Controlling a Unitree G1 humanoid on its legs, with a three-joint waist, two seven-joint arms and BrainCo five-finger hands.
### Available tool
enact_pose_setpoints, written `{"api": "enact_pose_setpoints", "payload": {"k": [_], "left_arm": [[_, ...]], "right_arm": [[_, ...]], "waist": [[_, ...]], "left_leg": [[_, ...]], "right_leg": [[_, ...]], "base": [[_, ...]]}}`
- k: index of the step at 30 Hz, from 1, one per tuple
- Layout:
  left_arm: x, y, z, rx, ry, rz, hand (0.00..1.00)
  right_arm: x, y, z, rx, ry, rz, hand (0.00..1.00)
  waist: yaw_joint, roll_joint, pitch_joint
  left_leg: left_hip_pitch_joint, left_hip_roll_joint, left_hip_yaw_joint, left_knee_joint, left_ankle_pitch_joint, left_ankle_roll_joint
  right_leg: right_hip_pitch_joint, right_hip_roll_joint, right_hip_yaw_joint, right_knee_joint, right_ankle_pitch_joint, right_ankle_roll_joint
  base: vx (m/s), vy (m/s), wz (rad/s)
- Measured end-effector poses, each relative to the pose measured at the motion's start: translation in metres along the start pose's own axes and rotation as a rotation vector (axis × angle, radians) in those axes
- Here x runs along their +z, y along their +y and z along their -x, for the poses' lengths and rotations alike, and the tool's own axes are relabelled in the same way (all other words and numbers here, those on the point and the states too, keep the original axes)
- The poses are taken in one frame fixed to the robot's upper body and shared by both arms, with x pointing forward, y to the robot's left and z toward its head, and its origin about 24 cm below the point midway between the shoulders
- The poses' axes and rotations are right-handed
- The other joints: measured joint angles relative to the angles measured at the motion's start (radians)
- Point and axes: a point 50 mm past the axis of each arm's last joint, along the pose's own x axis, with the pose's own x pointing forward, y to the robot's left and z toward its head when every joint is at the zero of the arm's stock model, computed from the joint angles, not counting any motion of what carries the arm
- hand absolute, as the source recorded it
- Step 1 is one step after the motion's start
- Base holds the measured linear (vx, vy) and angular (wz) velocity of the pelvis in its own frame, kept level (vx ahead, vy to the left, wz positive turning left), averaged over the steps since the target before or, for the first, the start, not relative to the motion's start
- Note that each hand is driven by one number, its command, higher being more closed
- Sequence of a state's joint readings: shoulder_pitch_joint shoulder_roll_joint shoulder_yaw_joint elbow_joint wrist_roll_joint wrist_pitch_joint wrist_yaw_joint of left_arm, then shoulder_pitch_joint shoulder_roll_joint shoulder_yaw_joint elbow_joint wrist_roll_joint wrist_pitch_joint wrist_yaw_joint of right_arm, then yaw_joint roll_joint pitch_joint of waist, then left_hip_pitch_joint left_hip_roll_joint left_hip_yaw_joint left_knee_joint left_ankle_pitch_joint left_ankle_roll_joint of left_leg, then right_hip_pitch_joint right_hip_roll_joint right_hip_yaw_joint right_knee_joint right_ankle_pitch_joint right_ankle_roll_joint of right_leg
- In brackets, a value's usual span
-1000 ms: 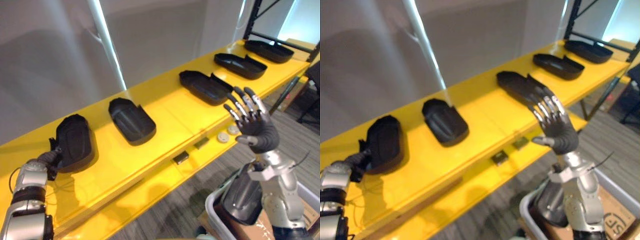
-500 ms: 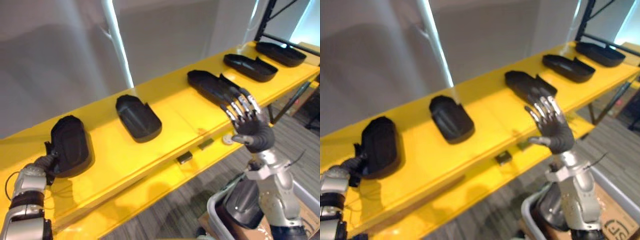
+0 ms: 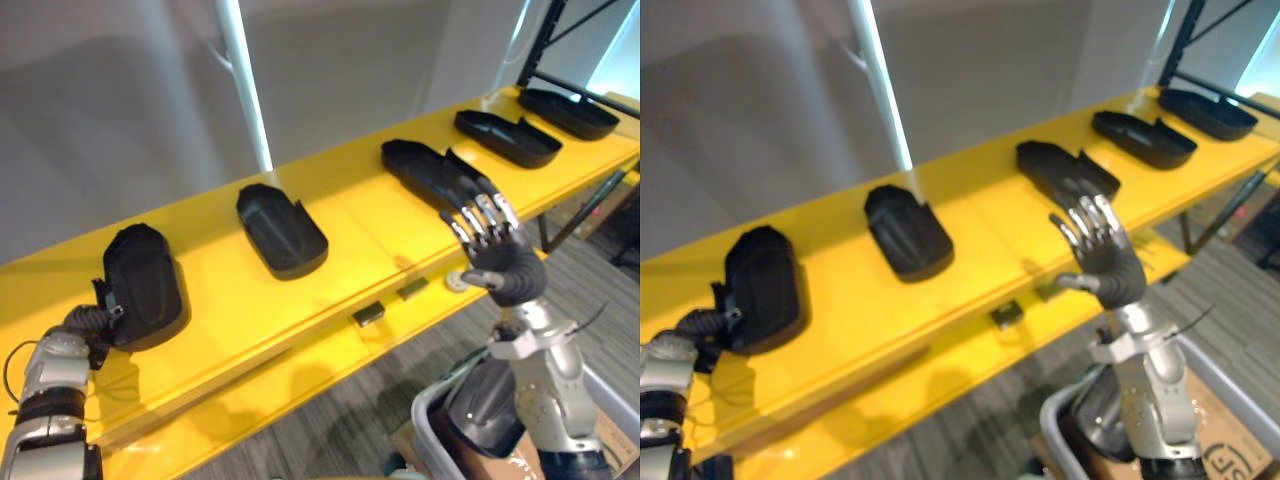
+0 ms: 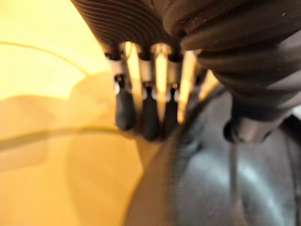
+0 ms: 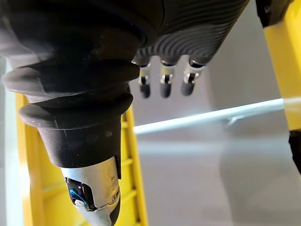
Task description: Walk over and take plastic housings, then place them on the shelf
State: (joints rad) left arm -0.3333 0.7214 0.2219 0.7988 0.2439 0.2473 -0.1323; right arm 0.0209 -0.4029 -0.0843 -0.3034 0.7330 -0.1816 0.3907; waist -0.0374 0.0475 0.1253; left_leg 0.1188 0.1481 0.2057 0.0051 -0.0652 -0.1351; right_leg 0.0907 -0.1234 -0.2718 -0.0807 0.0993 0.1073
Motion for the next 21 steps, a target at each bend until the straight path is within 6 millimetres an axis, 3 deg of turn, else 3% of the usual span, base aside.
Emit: {"api": "enact_pose_setpoints", "payload": {"k": [4,5,6,8,11,17,21], "left_arm": [[0.016,0.009,0.003,0.111,-0.097,0.019,0.0],[0.032,0.022,0.009,0.215,-0.211,0.091,0.0],[0.036,0.024,0.011,0.235,-0.234,0.106,0.0],[0.064,0.046,0.034,0.415,-0.441,0.202,0.0],[0.075,0.059,0.051,0.526,-0.544,0.236,0.0],[0.066,0.085,0.075,0.794,-0.591,0.265,0.0],[0.058,0.107,0.097,1.031,-0.674,0.378,0.0]], "right_arm": [[0.002,-0.001,0.001,-0.008,-0.021,0.006,0.0],[0.004,-0.002,0.002,-0.022,-0.038,0.011,0.0],[0.004,-0.002,0.003,-0.025,-0.043,0.012,0.0],[0.006,-0.003,0.006,-0.052,-0.085,0.008,0.0],[0.007,-0.005,0.007,-0.066,-0.1,0.007,0.0],[0.008,-0.005,0.007,-0.072,-0.105,0.011,0.0],[0.006,-0.003,0.007,-0.093,-0.121,-0.012,0.0]], "waist": [[0.0,0.0,0.0],[0.0,0.0,0.0],[0.0,0.0,0.0],[0.001,0.001,0.001],[0.0,0.008,0.004],[0.01,0.023,0.006],[0.026,0.023,0.006]], "left_leg": [[0.003,0.0,0.0,-0.001,0.0,0.0],[0.003,0.0,0.0,-0.001,0.0,0.0],[0.003,0.0,0.0,-0.001,0.0,0.0],[0.002,0.0,0.002,-0.003,0.0,0.0],[0.003,0.0,0.003,-0.003,0.0,0.0],[0.004,0.001,0.004,-0.004,0.0,0.0],[0.003,0.001,-0.001,-0.004,0.0,0.0]], "right_leg": [[0.0,0.001,-0.001,0.0,0.002,-0.001],[-0.002,0.0,0.0,0.0,0.003,-0.002],[-0.002,0.0,0.0,0.0,0.003,-0.002],[-0.001,0.0,0.0,0.0,0.003,-0.002],[-0.001,0.0,0.0,0.0,0.003,-0.002],[-0.001,0.002,-0.001,0.0,0.003,-0.002],[0.001,0.001,-0.006,0.0,0.003,-0.002]], "base": [[0.0,0.0,0.0],[0.0,0.0,0.0],[0.0,0.0,0.0],[0.0,0.0,0.0],[0.0,0.0,0.0],[0.0,0.0,0.0],[0.0,0.0,0.03]]}}
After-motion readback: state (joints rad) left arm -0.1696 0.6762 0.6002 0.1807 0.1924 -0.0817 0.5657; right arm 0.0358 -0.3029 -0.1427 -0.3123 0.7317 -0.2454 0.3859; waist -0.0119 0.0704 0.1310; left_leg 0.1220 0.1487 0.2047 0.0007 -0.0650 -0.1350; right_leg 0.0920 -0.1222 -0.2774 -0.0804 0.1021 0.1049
